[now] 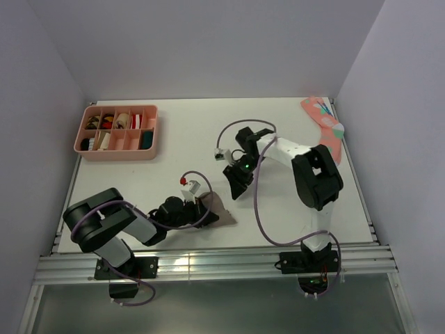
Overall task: Roll the socks
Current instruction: Roll the sock at the center of the board.
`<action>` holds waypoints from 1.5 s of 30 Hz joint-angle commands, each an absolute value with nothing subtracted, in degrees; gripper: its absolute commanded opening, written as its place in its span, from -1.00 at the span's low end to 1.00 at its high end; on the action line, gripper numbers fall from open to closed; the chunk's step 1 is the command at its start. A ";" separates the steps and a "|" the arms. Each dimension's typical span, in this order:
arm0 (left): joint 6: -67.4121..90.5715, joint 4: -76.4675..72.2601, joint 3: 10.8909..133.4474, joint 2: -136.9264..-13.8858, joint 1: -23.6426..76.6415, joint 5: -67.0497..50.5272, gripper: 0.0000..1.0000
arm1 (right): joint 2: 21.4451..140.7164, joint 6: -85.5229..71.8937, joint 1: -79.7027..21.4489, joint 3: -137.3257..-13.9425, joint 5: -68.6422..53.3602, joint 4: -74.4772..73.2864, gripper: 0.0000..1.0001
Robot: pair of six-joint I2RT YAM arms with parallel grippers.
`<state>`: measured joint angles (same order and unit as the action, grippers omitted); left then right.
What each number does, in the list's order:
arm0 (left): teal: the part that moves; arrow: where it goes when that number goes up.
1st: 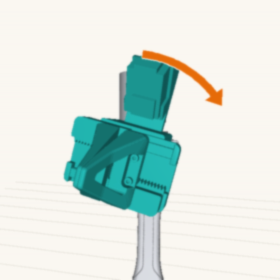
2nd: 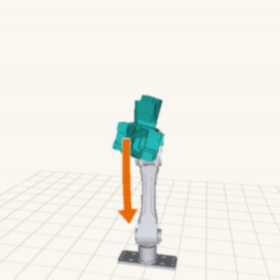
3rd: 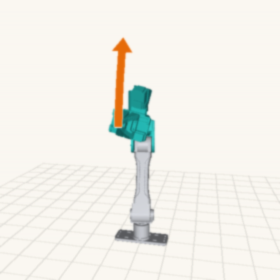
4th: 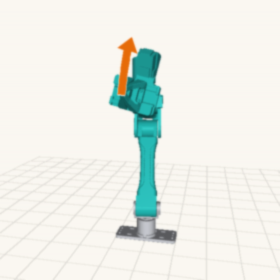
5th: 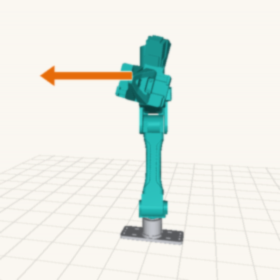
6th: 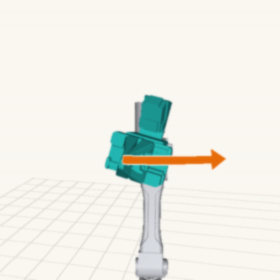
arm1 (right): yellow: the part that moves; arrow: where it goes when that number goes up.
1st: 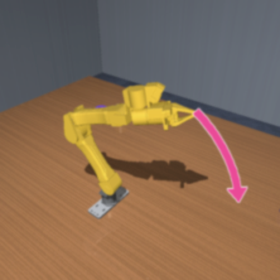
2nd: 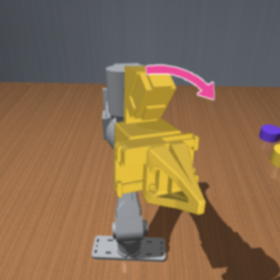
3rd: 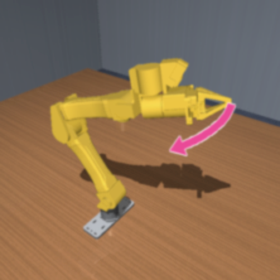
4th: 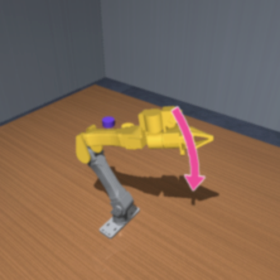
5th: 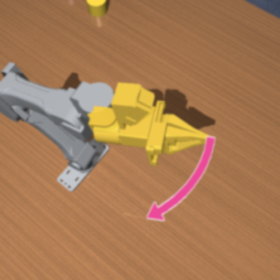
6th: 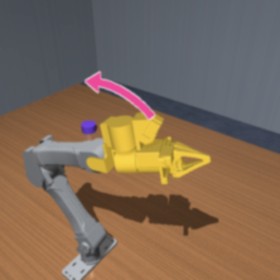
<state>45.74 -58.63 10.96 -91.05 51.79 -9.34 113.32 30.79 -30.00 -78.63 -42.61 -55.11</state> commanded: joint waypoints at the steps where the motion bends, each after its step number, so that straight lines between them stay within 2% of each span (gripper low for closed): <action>1: 48.85 -52.03 7.82 -93.43 50.45 -10.01 -0.99 | 105.14 33.92 -27.69 -76.47 -41.93 -50.81 -0.04; 8: 56.24 -48.69 6.68 -90.88 50.27 -12.29 -0.99 | 91.42 44.09 -27.51 -64.88 -39.64 -44.12 0.02; 14: 63.27 -50.09 4.49 -92.72 48.25 -17.13 -0.99 | 82.89 53.07 -32.16 -56.97 -38.59 -42.81 0.13; 22: 71.18 -60.09 2.99 -100.09 45.79 -25.83 -0.99 | 73.05 50.54 -49.37 -43.88 -28.58 -29.56 0.18; 33: 76.81 -76.27 0.44 -111.70 42.45 -32.34 -0.99 | 68.82 48.69 -61.24 -36.74 -20.31 -17.58 0.20; 45: 76.91 -79.19 0.53 -114.17 41.92 -34.72 -0.99 | 72.86 48.51 -67.23 -34.28 -14.33 -10.20 0.18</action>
<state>79.42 -84.01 4.99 -112.55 41.85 -34.11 71.61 48.86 -66.06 -34.74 -16.86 -14.90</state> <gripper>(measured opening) 0.061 0.592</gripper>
